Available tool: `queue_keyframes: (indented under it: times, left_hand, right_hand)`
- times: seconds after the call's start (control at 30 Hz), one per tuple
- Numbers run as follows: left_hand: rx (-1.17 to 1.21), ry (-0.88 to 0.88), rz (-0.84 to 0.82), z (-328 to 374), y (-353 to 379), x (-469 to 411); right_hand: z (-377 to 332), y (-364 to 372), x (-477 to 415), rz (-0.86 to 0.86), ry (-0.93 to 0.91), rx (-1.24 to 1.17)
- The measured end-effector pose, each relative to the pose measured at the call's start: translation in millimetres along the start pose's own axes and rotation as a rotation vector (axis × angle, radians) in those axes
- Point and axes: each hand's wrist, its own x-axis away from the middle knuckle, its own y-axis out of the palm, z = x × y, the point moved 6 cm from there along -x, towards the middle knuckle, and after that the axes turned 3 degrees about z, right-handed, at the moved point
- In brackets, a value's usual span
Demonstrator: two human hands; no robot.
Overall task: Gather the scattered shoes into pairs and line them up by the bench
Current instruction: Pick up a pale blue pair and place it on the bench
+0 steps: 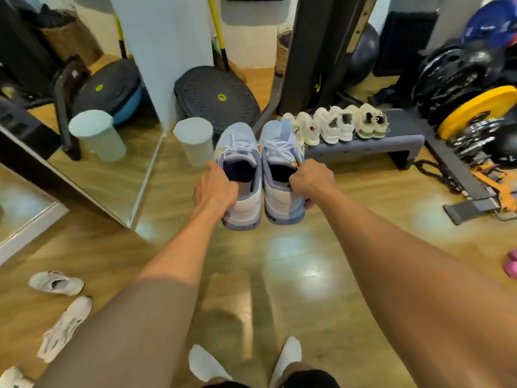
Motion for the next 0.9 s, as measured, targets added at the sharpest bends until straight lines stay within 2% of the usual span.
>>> queue_keyframes:
  times: [0.2,0.37,0.53,0.9]
  left_hand:
    - [-0.03,0.143,-0.066,159.8,98.5,32.1]
    - [-0.091,0.25,-0.114,267.9,168.8,41.6]
    - [-0.11,0.318,-0.168,355.1,228.9,28.9]
    - [-0.14,0.538,-0.286,545.1,355.0,-46.7]
  right_hand:
    - [152.7,-94.1,-40.8,0.101,0.125,-0.012]
    - [249.9,-153.6,-78.2,0.15,0.24,-0.035]
    - [319.2,-195.0,-129.3,0.126,0.326,-0.011]
    - [436.3,-268.6,-279.9,0.18,0.5,-0.202]
